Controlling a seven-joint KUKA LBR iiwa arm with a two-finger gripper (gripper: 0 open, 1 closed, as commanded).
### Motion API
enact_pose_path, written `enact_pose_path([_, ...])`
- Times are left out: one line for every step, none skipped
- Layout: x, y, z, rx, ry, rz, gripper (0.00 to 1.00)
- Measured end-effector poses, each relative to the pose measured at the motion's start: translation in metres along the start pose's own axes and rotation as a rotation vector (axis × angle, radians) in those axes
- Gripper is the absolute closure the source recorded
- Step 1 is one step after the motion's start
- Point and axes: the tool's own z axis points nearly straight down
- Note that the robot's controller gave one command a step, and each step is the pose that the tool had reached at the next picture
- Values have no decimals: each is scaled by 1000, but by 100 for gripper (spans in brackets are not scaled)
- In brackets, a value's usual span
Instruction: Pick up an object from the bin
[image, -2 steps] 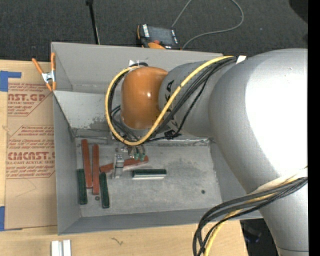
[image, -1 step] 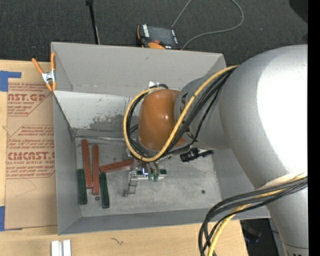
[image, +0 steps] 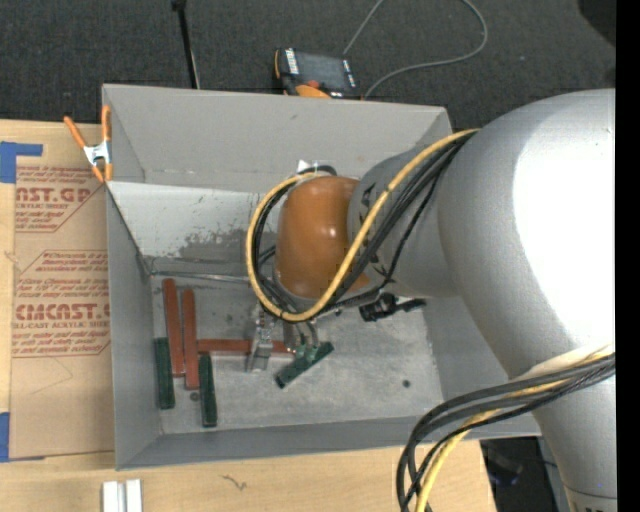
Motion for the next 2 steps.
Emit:
enact_pose_path([-22,-24,-127,-1,-10,-26,100])
enact_pose_path([8,-46,-206,1,-7,-349,100])
